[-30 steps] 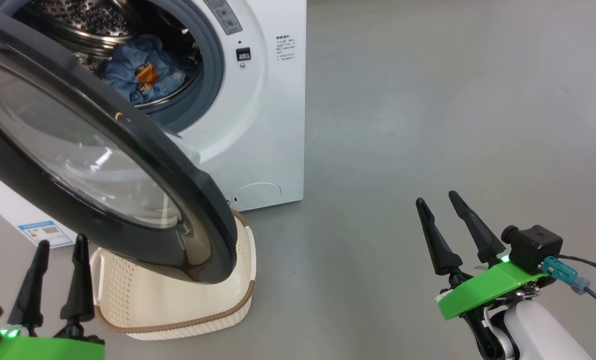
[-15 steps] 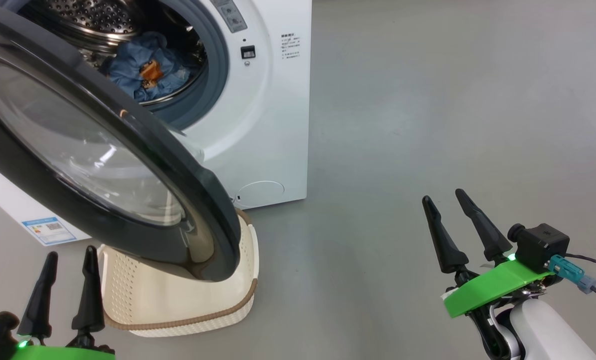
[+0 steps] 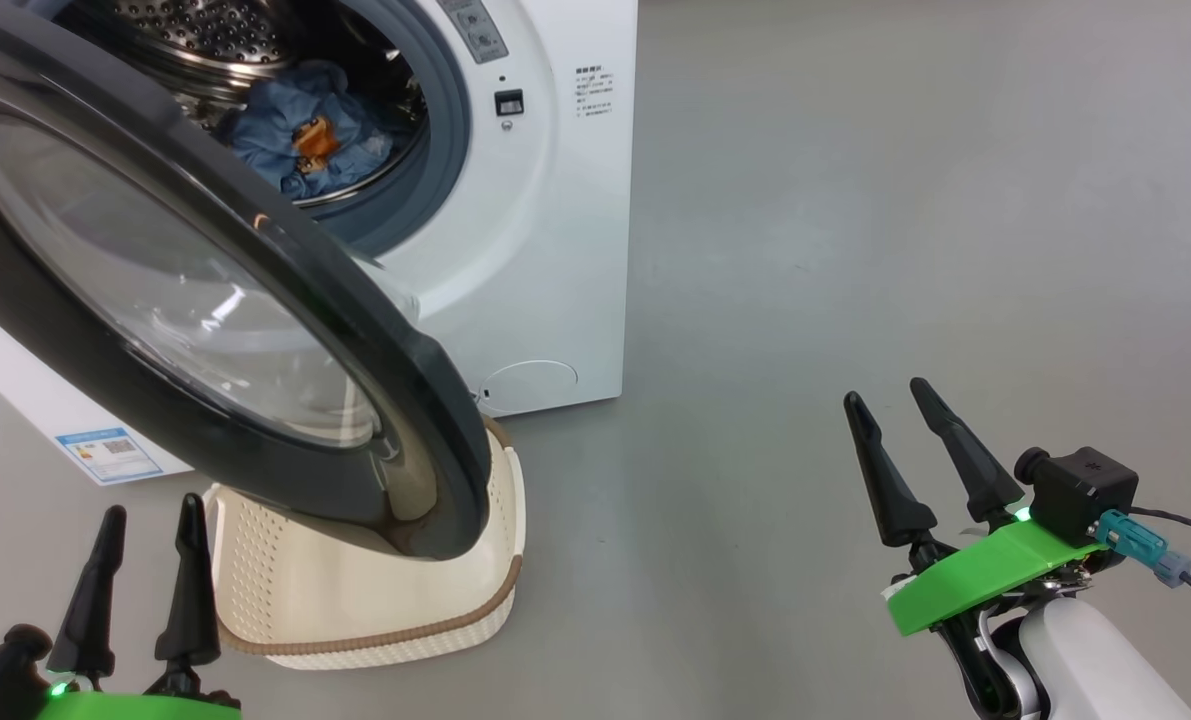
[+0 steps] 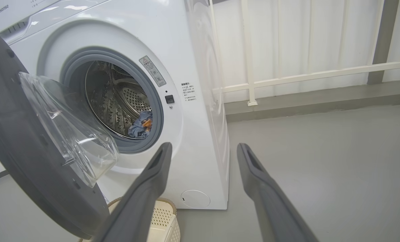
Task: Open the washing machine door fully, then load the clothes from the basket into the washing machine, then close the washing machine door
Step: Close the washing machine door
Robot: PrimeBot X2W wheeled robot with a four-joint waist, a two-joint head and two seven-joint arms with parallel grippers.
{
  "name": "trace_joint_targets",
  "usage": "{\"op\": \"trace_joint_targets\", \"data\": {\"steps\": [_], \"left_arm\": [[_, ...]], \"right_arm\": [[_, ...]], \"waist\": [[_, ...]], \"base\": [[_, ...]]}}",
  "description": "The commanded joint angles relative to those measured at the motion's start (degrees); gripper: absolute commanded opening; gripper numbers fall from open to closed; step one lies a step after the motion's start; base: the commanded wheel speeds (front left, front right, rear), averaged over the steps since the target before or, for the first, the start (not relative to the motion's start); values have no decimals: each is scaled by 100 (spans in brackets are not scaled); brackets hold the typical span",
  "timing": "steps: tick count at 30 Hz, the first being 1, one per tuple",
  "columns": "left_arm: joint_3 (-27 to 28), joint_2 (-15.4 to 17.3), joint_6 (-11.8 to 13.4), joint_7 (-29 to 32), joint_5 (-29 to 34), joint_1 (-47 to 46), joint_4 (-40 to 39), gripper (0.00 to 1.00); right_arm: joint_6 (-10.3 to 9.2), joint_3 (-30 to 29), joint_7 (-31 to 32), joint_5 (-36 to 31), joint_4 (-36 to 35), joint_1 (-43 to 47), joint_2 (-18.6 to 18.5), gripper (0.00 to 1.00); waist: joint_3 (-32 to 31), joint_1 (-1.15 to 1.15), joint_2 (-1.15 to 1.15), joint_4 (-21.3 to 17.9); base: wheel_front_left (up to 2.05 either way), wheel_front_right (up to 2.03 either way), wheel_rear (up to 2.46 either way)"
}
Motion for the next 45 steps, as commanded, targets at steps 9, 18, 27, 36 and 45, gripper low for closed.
{"op": "trace_joint_targets", "data": {"steps": [9, 18, 27, 36, 45], "left_arm": [[190, 94, 3, -36, 63, -145, -98, 100], [136, 71, 3, -37, 47, -135, -96, 100], [100, 47, 2, -37, 39, -140, -66, 100], [-14, -18, 2, -37, 11, -157, -3, 100], [-95, -15, 2, -37, -21, -211, 102, 100]], "right_arm": [[26, 102, -46, -52, -136, 57, -50, 100], [26, 106, -46, -20, -223, 22, -81, 0], [26, -48, -46, -73, -476, -311, -6, 0], [26, 216, -46, -150, -1325, -648, 126, 0], [26, 684, -46, -100, -1577, -1070, 165, 0]], "waist": [[-57, 0, 0, 46], [-68, 0, 0, 230], [-114, 0, 0, 708], [-157, 0, 0, 1367], [-168, 0, 0, 1879]], "base": [[0, 0, 0], [0, 0, 0], [0, 0, 0], [0, 0, 0], [0, 0, 0]]}}
